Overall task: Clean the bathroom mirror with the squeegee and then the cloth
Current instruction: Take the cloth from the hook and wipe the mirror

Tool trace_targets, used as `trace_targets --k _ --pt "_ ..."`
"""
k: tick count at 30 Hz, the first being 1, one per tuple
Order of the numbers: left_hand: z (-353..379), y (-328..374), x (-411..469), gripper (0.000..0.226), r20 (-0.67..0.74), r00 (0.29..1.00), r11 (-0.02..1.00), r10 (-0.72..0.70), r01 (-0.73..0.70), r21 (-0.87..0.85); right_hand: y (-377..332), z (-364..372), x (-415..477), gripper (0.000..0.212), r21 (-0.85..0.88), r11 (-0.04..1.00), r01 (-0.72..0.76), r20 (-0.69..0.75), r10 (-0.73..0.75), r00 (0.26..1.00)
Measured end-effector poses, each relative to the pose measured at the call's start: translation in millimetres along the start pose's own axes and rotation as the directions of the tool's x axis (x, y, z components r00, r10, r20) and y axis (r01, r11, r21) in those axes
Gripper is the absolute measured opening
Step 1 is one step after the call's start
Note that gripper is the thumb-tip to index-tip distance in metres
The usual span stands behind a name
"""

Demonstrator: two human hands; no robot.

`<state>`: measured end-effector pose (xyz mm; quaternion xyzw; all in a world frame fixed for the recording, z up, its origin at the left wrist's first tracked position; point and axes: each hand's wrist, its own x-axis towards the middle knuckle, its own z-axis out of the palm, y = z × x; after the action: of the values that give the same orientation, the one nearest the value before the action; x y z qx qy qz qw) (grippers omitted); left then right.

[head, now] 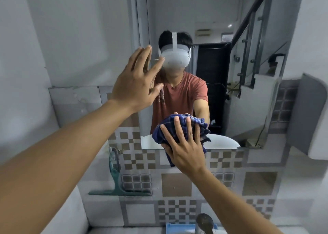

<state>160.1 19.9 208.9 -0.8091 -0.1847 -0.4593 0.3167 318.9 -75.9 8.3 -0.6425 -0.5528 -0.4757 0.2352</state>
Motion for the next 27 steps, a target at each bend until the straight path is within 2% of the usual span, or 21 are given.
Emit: trace_targets --k 7,9,11,14,17,19,21,23,27 --pt "-1 1 0 0.07 0.025 1.0 1.0 -0.003 0.003 -0.009 -32 4 15 0.055 0.018 0.981 0.192 0.058 -0.193 0.979" --pt "0 1 0 0.071 0.03 1.0 1.0 0.001 0.0 -0.016 -34 3 14 0.06 0.045 0.961 0.271 0.091 -0.274 0.957" --pt "-1 1 -1 0.072 0.038 0.999 1.0 -0.002 0.003 -0.016 -36 2 12 0.057 0.059 0.927 0.371 0.148 -0.376 0.915" --pt "-5 2 0 0.071 0.057 0.998 1.0 0.0 0.001 -0.02 -40 -2 7 0.05 0.121 0.854 0.506 0.263 -0.519 0.813" --pt "-11 0 0 0.07 0.097 0.995 0.999 0.009 -0.004 -0.052 -42 -14 4 0.048 0.223 0.793 0.566 0.324 -0.608 0.725" --pt "-16 -1 -3 0.066 0.113 0.994 0.997 0.007 0.002 -0.078 -44 -34 7 0.05 0.382 0.786 0.486 0.358 -0.611 0.706" --pt "-22 -1 -11 0.062 0.128 0.992 0.995 -0.001 0.013 -0.1 -46 -60 11 0.063 0.523 0.813 0.254 0.442 -0.514 0.735" --pt "-30 0 -24 0.06 0.16 0.987 0.991 -0.018 0.039 -0.13 -46 -81 14 0.064 0.585 0.811 -0.004 0.477 -0.34 0.811" --pt "-54 3 -57 0.046 0.233 0.958 0.928 -0.167 0.232 -0.29 -43 -112 27 0.053 0.66 0.663 -0.355 0.509 -0.046 0.86"
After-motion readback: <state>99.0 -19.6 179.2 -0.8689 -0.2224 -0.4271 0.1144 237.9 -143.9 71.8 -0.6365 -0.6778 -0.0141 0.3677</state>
